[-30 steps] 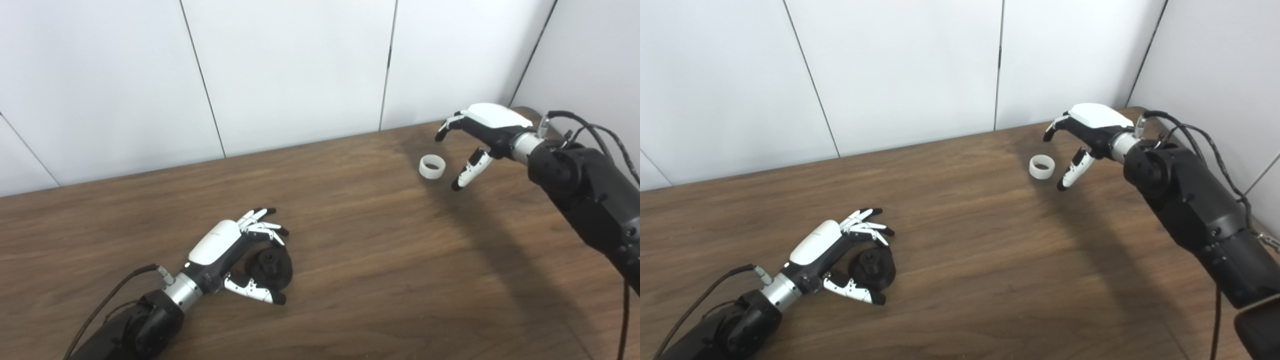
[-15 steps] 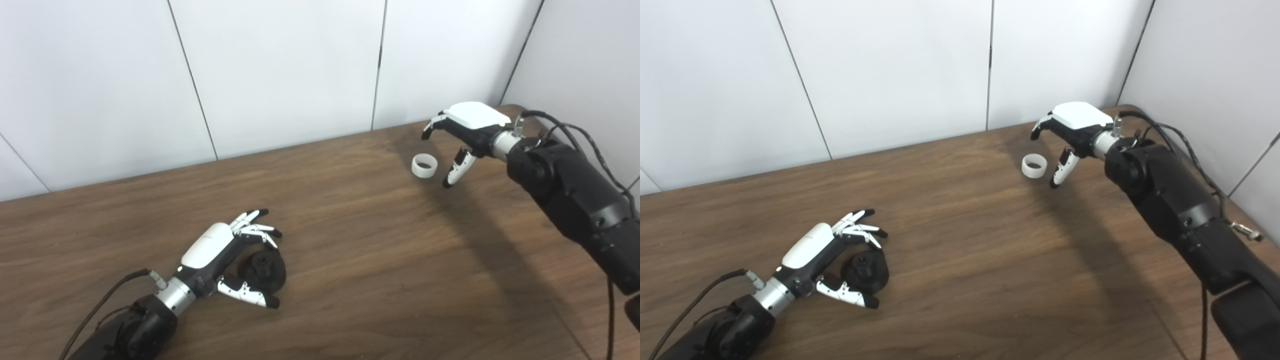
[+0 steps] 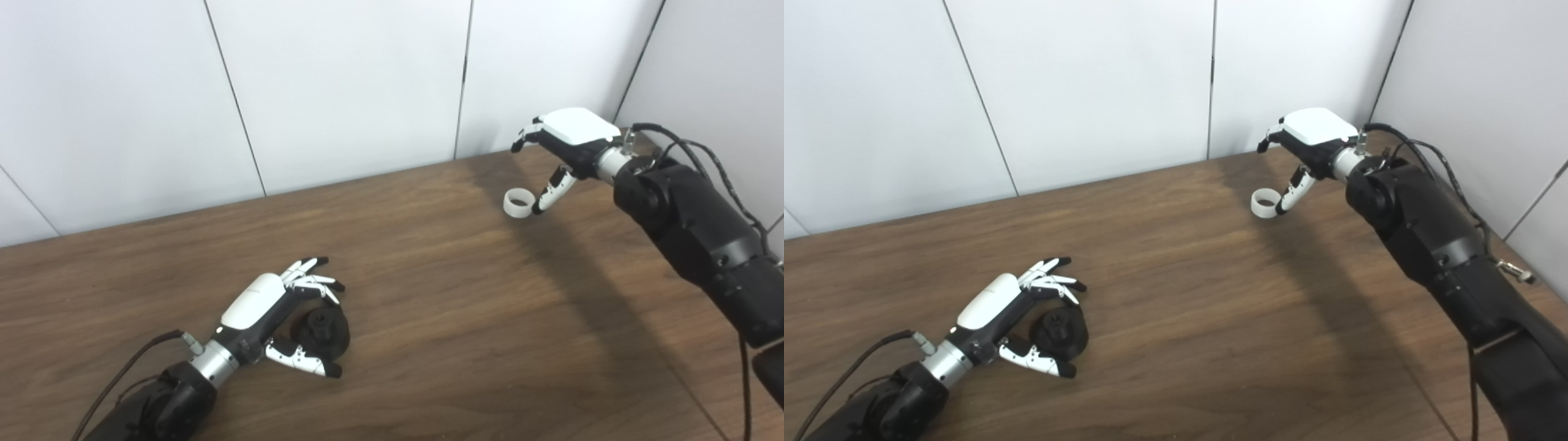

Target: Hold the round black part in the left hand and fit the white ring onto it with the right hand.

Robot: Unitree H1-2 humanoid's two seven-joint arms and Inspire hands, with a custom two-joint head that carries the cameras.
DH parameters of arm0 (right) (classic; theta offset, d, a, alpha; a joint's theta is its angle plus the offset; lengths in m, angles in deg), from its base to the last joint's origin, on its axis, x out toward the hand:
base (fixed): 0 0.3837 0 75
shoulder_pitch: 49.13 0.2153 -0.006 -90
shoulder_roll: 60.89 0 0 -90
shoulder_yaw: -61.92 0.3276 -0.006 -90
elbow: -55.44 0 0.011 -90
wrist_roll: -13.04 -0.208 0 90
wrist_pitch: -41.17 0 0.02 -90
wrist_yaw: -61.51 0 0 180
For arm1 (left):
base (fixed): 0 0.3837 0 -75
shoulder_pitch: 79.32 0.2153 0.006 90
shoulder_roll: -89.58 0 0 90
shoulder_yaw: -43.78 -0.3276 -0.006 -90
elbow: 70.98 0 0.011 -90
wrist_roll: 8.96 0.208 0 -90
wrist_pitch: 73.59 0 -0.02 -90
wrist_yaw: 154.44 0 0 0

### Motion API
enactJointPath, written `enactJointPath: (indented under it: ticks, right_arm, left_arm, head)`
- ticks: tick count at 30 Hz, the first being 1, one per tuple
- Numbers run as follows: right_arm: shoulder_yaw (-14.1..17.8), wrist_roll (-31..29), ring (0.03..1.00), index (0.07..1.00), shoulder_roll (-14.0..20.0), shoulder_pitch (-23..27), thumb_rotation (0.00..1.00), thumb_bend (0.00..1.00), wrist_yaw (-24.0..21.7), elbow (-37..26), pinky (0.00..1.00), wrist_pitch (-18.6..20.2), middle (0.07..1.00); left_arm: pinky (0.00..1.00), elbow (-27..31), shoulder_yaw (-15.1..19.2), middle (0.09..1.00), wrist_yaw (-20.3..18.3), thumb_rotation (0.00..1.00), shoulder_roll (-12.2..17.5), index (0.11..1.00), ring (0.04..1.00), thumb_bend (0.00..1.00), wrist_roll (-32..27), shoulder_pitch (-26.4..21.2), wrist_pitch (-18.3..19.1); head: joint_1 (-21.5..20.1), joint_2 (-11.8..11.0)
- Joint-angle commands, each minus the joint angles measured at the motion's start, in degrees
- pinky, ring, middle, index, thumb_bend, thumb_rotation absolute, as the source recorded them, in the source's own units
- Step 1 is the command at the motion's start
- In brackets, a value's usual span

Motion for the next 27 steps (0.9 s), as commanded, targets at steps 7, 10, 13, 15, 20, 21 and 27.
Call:
enactJointPath:
  ticks: [7,10,13,15,20,21,27]
  right_arm:
    - [-0.14,0.64,0.956,0.758,0.43,3.48,0.29,0.85,0.99,0.31,0.9,-0.18,0.88]
    - [-0.06,0.49,0.962,0.757,0.16,3.32,0.29,0.89,0.45,-0.01,0.91,0.46,0.883]
    - [-0.01,0.28,0.969,0.754,0.01,3.06,0.29,0.94,0.13,-0.07,0.92,0.55,0.889]
    - [-0.11,0.2,0.975,0.753,0.08,2.94,0.29,0.96,-0.15,0.2,0.93,0.29,0.892]
    - [-0.3,-0.01,0.994,0.756,0.12,2.83,0.28,0.99,-0.81,0.69,0.96,0.24,0.909]
    - [-0.37,0.03,0.997,0.756,0.09,2.83,0.28,1.0,-1.02,0.74,0.97,0.42,0.913]
    - [-1.17,0.2,1.0,0.746,0.69,3.28,0.29,1.0,-2.48,1.32,1.0,0.19,0.923]
  left_arm:
    - [1.0,-1.07,-1.51,0.77,-2.98,0.06,2.37,0.48,0.978,0.52,2.06,3.49,0.88]
    - [1.0,-0.72,-0.97,0.771,-3.66,0.06,2.32,0.48,0.983,0.52,1.85,3.64,0.89]
    - [1.0,-0.61,-0.72,0.769,-3.54,0.06,2.32,0.48,0.98,0.52,1.97,3.75,0.89]
    - [1.0,-0.58,-0.59,0.768,-3.49,0.06,2.33,0.48,0.979,0.52,1.99,3.83,0.89]
    - [1.0,-0.41,-0.43,0.768,-3.7,0.06,2.41,0.48,0.979,0.52,2.0,3.92,0.89]
    - [1.0,-0.37,-0.39,0.769,-3.77,0.06,2.44,0.48,0.98,0.52,2.09,3.96,0.89]
    - [1.0,0.79,0.09,0.77,-4.69,0.06,2.51,0.48,0.982,0.52,2.09,4.4,0.89]
  head:
    - [0.15,0.56]
    - [0.23,0.6]
    - [0.23,0.58]
    - [0.23,0.58]
    - [-0.07,0.36]
    - [-0.07,0.36]
    - [-0.33,1.06]
